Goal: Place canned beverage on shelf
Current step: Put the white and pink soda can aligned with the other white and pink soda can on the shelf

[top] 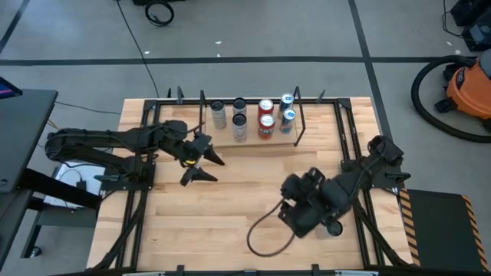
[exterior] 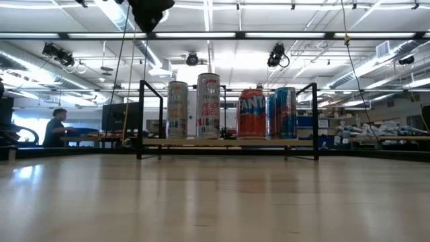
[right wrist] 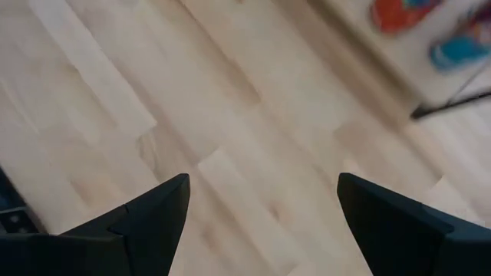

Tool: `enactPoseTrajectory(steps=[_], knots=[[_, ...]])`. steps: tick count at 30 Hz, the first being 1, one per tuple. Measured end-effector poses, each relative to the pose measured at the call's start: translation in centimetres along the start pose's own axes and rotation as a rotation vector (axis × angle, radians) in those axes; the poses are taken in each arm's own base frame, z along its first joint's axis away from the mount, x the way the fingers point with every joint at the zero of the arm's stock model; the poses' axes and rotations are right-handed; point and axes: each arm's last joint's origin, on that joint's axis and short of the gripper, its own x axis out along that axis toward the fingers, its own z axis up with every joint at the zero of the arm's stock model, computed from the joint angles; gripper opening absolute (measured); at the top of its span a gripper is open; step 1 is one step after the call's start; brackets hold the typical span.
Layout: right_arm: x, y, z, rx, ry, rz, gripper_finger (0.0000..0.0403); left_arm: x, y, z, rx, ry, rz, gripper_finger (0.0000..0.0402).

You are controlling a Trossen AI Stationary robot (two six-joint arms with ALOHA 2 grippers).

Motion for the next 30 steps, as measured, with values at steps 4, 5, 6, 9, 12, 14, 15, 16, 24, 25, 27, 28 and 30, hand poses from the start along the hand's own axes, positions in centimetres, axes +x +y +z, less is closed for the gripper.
enactPoseTrajectory(steps=[4,5,6,9,12,14,15,16,24,25,27,28,30], knots=[[-0.3,0.6,-2.3,0.062,0.014,0.005,0.0340,1.1,-0.2,-0.1,0.014,-0.002,-0.027,0.0316],[-0.4,0.8,-2.8,0.075,0.014,0.007,0.0340,1.2,-0.3,-0.1,0.016,-0.002,-0.031,0.0316],[-0.5,0.9,-3.3,0.084,0.011,0.008,0.0340,1.4,-0.3,-0.1,0.019,-0.003,-0.036,0.0316],[-1.1,1.1,-4.4,0.089,-0.033,0.018,0.0340,1.6,-0.3,-0.1,0.013,-0.011,-0.029,0.0316],[-1.5,1.2,-5.0,0.088,-0.093,0.026,0.0340,1.6,-0.3,0.1,0.017,-0.031,0.009,0.0316],[-1.7,1.3,-5.2,0.085,-0.129,0.029,0.0340,1.6,-0.2,0.1,0.016,-0.037,0.044,0.0316],[-1.8,1.3,-5.3,0.082,-0.140,0.031,0.0340,1.6,-0.1,0.1,0.016,-0.040,0.055,0.0316],[-1.9,1.3,-5.4,0.079,-0.144,0.033,0.0340,1.6,-0.1,0.1,0.016,-0.041,0.059,0.0316],[-2.1,1.4,-5.9,0.051,-0.145,0.040,0.0340,1.6,-0.1,0.1,0.017,-0.041,0.061,0.0316],[-2.1,1.4,-5.9,0.046,-0.145,0.040,0.0340,1.6,-0.1,0.1,0.017,-0.041,0.061,0.0316],[-2.1,1.4,-5.9,0.038,-0.146,0.039,0.0340,1.6,-0.1,0.1,0.016,-0.042,0.061,0.0316],[-2.1,1.4,-5.9,0.035,-0.147,0.039,0.0340,1.6,-0.1,0.1,0.017,-0.042,0.061,0.0316],[-2.1,1.4,-5.9,0.034,-0.147,0.039,0.0340,1.6,-0.1,0.1,0.017,-0.042,0.061,0.0316]])
